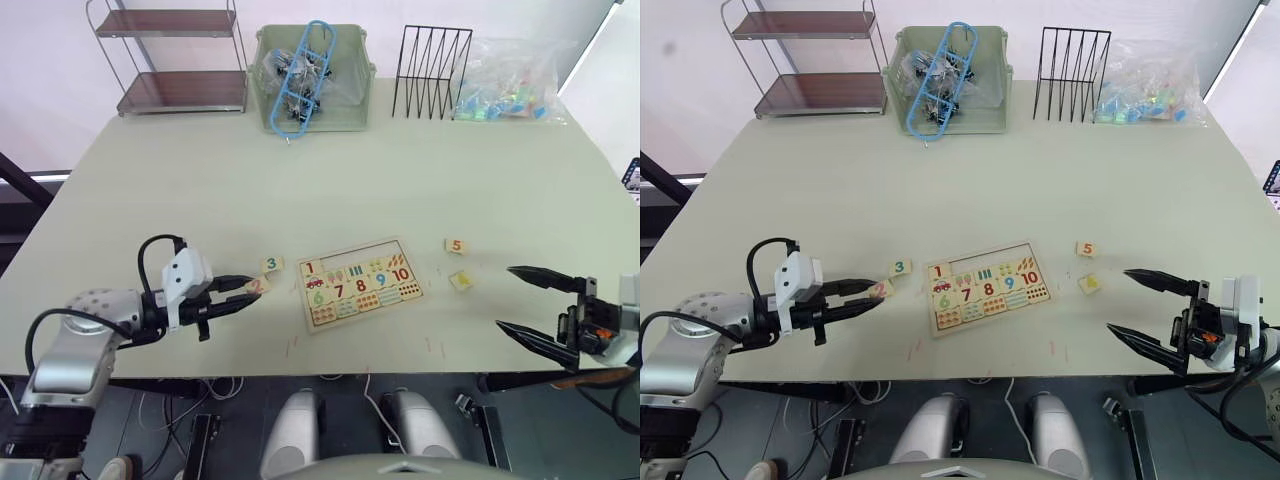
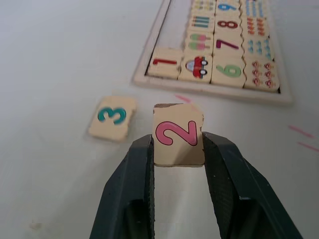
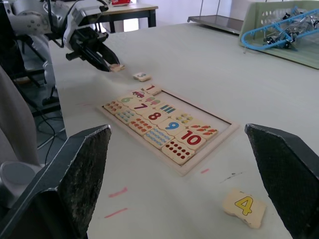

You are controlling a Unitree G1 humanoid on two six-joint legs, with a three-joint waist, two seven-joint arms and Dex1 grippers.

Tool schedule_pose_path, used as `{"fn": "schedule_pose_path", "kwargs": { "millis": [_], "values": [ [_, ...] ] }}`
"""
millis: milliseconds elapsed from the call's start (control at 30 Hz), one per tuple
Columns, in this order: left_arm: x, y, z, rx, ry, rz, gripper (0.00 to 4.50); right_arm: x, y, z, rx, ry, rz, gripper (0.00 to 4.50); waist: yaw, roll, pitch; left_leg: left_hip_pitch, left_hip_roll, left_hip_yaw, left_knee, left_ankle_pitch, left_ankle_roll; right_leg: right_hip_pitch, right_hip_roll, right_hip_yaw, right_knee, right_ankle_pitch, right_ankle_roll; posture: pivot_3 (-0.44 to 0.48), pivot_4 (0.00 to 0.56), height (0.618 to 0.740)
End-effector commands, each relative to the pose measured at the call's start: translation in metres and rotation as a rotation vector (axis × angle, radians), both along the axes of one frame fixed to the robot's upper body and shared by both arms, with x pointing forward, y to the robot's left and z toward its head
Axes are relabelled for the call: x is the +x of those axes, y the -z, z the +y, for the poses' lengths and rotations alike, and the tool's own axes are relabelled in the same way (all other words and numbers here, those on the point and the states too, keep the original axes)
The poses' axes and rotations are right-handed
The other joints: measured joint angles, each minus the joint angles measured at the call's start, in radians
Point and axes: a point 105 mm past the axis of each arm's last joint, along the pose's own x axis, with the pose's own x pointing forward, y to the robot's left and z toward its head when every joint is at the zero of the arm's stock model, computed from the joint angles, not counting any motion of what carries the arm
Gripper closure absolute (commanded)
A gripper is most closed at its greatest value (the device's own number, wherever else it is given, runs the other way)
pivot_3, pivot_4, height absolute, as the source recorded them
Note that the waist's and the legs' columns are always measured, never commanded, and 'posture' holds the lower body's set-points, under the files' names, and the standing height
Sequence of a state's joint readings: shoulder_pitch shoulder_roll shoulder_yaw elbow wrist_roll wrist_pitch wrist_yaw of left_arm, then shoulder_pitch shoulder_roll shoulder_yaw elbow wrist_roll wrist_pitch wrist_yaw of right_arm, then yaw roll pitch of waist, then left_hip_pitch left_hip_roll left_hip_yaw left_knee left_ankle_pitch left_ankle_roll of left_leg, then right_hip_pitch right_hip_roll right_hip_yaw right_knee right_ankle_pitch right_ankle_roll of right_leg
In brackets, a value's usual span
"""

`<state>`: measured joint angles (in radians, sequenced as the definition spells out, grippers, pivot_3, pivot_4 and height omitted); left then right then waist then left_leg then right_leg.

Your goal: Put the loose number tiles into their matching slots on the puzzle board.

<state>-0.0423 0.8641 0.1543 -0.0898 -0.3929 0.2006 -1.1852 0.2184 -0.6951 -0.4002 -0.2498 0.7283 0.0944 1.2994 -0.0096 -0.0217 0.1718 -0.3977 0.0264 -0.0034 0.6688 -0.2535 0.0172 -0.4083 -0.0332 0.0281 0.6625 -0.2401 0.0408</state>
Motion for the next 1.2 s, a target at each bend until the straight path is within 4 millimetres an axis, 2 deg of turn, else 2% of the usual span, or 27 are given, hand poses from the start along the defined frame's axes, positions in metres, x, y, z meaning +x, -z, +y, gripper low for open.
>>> {"fn": "schedule_pose_path", "kwargs": {
  "millis": [33, 200, 333, 467, 867, 1200],
  "values": [
    [0.003, -0.026, -0.018, -0.013, 0.092, -0.017, 3.57, -0.002, -0.006, -0.001, 0.011, 0.01, -0.041, 0.0, 0.001, 0.0, 0.0, 0.0, 0.0, 0.0, 0.0, 0.0, 0.0, 0.0, 0.0, 0.0, 0.0, 0.0, 0.0, 0.0, 0.15, 0.739],
    [0.011, -0.037, -0.037, 0.004, 0.145, -0.001, 3.57, -0.003, -0.006, 0.001, 0.018, 0.022, -0.047, 0.0, 0.0, 0.0, 0.0, 0.0, -0.002, 0.0, 0.0, 0.0, 0.0, 0.0, 0.0, 0.0, 0.0, 0.0, 0.001, 0.0, 0.15, 0.739],
    [0.018, -0.046, -0.06, 0.027, 0.185, 0.001, 3.57, -0.004, -0.009, 0.002, 0.022, 0.043, -0.057, 0.0, -0.002, 0.0, 0.0, -0.001, -0.002, 0.0, 0.0, 0.0, 0.0, 0.0, 0.002, 0.0, 0.0, 0.0, 0.001, 0.0, 0.15, 0.739],
    [0.027, -0.049, -0.073, 0.059, 0.191, 0.015, 3.57, -0.003, -0.012, 0.004, 0.026, 0.057, -0.067, 0.0, -0.001, 0.0, 0.0, -0.001, -0.003, 0.0, 0.0, 0.0, 0.0, 0.0, 0.002, 0.0, 0.0, 0.0, 0.001, 0.0, 0.15, 0.739],
    [0.042, -0.04, -0.091, 0.238, 0.189, 0.111, 3.57, 0.0, -0.017, 0.009, 0.032, 0.077, -0.096, 0.0, -0.001, 0.0, 0.0, -0.001, -0.003, 0.0, 0.0, 0.0, 0.0, 0.0, 0.003, 0.0, 0.0, 0.0, 0.001, 0.0, 0.15, 0.739],
    [0.054, -0.038, -0.106, 0.338, 0.183, 0.117, 3.57, -0.001, -0.014, 0.011, 0.037, 0.081, -0.091, 0.0, -0.001, 0.0, 0.001, -0.002, -0.003, 0.001, 0.001, 0.0, 0.0, 0.0, 0.003, 0.0, 0.0, 0.0, 0.001, 0.0, 0.15, 0.739]
  ]
}}
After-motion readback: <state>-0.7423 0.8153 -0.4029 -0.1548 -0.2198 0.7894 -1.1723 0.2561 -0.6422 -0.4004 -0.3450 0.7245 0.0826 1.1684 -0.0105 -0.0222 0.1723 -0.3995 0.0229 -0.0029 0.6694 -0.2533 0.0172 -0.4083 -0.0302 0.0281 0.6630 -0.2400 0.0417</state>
